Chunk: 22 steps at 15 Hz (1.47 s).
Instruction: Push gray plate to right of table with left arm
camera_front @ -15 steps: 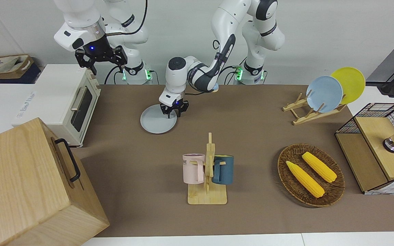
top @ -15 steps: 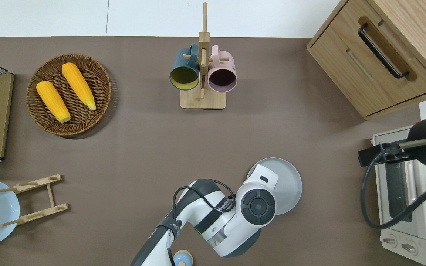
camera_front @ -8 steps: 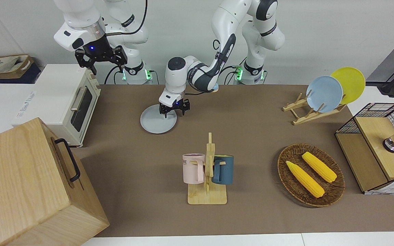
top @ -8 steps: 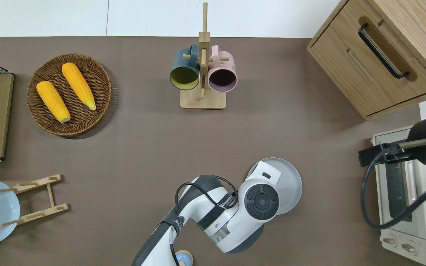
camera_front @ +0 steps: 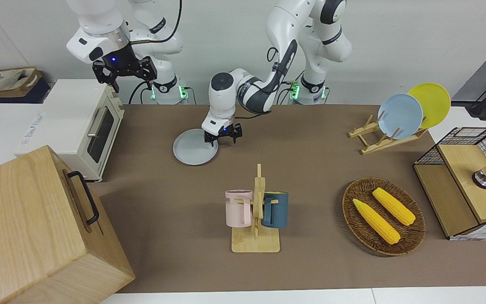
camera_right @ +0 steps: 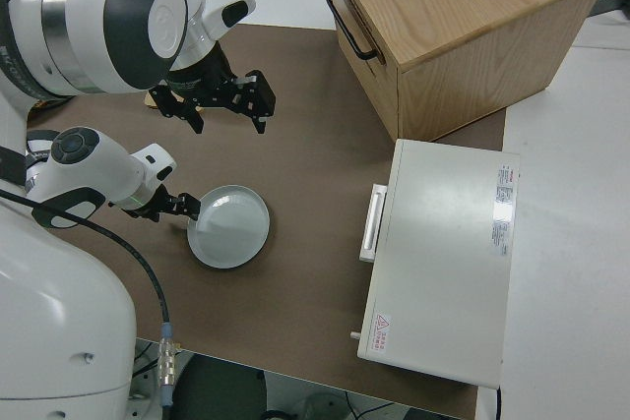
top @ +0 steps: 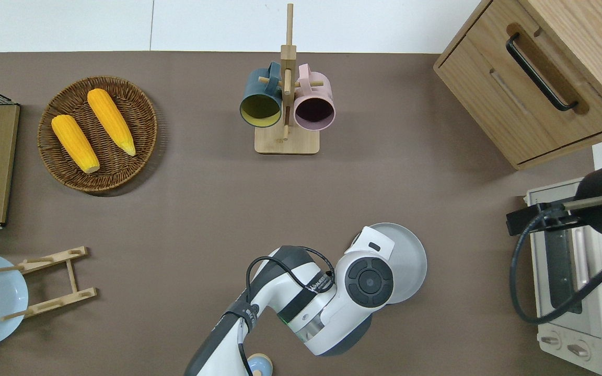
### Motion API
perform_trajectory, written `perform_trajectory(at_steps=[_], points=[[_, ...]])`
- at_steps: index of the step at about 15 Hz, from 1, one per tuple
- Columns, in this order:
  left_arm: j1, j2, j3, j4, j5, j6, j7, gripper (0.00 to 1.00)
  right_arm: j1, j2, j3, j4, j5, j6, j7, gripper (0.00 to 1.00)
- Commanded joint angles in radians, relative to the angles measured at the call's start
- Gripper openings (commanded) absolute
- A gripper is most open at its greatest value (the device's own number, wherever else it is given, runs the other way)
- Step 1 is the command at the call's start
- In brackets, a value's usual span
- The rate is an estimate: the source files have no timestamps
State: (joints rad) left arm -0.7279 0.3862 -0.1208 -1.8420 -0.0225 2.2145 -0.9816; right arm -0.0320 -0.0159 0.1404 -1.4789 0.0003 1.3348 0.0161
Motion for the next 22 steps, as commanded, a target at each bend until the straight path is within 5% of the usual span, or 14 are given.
perform_trajectory(at_steps=[1,13,22], points=[[0.057,-0.078,0.000,-0.011,0.003,-0.104,0.096,0.99,-0.020,-0.002,0.016,0.009,0.004,-0.016,0.013,0.983],[0.341,-0.331,0.001,-0.062,-0.066,-0.412,0.515,0.99,-0.020,-0.002,0.016,0.009,0.004,-0.016,0.012,0.983],[0.545,-0.454,0.003,-0.059,-0.065,-0.556,0.757,0.99,-0.019,-0.002,0.016,0.009,0.004,-0.016,0.013,0.983]])
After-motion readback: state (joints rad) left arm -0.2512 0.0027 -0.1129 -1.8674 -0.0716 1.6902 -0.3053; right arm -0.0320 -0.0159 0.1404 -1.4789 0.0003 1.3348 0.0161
